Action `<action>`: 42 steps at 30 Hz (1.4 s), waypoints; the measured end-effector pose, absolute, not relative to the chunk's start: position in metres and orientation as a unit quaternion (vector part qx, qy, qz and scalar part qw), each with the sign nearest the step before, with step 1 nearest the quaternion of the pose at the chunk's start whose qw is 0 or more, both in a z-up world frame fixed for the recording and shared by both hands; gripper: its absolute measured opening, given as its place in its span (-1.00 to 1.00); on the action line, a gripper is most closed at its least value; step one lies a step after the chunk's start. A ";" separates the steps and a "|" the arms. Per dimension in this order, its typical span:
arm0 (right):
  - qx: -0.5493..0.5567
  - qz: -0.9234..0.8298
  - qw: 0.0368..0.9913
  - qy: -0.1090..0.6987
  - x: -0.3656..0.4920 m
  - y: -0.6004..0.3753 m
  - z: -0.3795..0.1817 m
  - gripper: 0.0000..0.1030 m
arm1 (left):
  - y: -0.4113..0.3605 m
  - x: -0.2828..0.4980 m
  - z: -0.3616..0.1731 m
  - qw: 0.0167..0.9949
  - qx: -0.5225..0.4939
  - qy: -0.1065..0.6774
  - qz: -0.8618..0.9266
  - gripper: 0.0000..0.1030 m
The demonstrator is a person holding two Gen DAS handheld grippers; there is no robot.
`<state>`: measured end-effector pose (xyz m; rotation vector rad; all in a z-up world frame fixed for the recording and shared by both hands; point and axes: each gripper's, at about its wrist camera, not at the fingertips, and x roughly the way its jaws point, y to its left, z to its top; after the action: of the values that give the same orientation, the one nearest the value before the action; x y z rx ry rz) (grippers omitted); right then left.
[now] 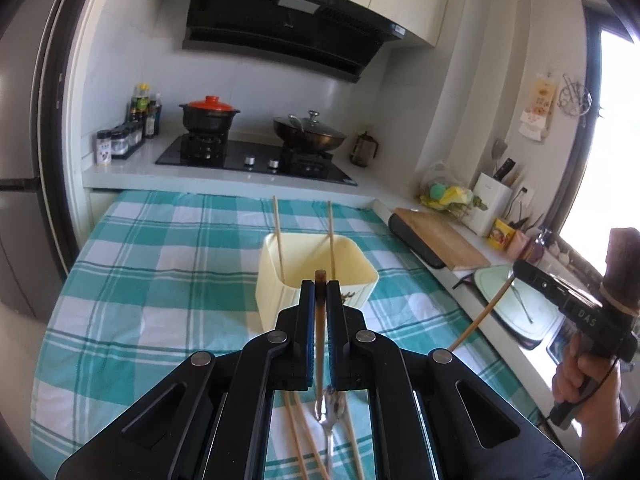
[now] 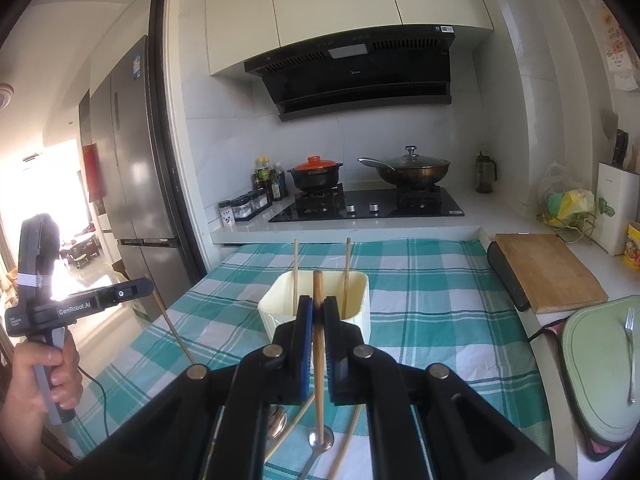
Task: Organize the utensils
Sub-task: 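Carry the chopstick over the cream caddy and lower it inside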
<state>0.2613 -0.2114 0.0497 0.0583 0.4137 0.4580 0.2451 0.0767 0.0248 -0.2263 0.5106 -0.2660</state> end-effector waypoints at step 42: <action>-0.011 0.268 0.935 0.232 0.433 -0.127 0.100 -0.89 | 0.055 0.400 0.090 0.957 -0.082 0.238 -0.143 -0.95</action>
<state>0.4328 -0.1266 0.0998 -0.0221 0.4745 0.5473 0.3997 0.0546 0.0899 -0.1661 0.4832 -0.2901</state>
